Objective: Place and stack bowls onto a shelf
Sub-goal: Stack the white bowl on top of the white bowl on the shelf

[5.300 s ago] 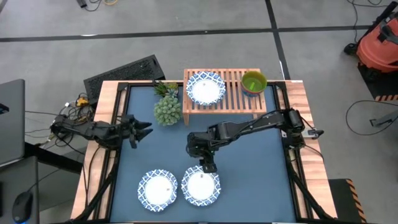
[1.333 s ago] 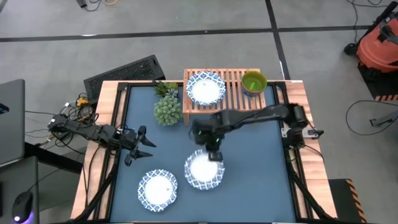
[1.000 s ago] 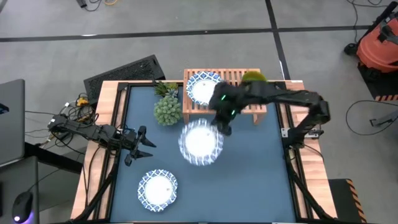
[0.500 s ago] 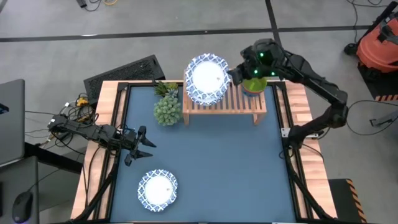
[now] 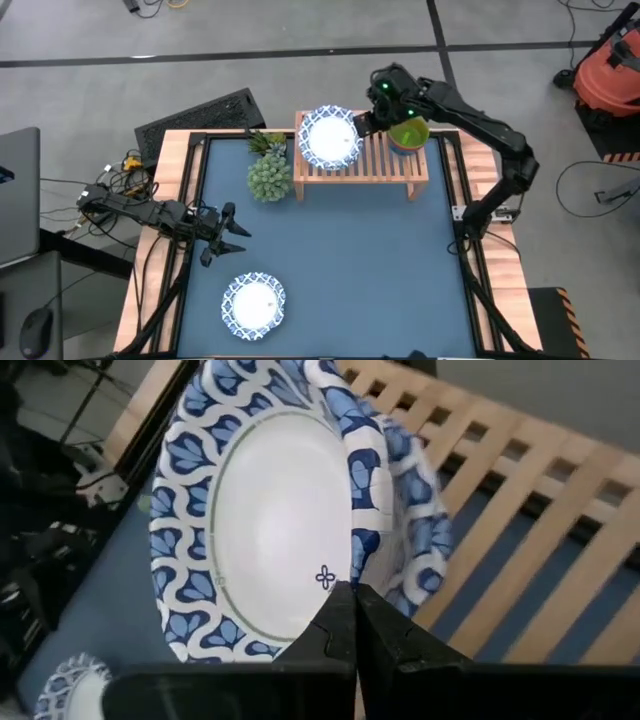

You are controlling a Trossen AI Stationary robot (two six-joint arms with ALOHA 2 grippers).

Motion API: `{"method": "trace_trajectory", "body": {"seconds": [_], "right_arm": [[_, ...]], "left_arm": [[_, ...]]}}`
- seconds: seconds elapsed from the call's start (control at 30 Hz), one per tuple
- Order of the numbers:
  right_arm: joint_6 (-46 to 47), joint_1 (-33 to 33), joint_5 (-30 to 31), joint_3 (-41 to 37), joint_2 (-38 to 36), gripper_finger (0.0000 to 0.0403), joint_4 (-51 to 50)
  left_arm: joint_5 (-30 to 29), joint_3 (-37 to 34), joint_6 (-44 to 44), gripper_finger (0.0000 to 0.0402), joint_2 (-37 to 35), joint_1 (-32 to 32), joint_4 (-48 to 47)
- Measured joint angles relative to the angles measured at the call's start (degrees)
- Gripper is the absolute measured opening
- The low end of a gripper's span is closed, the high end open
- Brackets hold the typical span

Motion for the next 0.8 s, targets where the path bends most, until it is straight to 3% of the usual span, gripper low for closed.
{"method": "trace_trajectory", "body": {"seconds": [0.57,0.7,0.8], "right_arm": [[-1.04,-2.12,-2.17,0.03,-3.01,0.0174,2.38],[-6.85,2.52,-8.91,0.14,-6.58,0.018,5.23],[-11.48,9.78,-9.91,0.16,-7.32,0.0176,4.93]], "left_arm": [[0.0,0.01,-0.32,0.0197,0.0,0.0,0.02],[0.01,0.01,-0.49,0.0197,0.0,0.0,0.01],[0.0,0.01,-1.0,0.0197,0.0,0.01,0.01]]}}
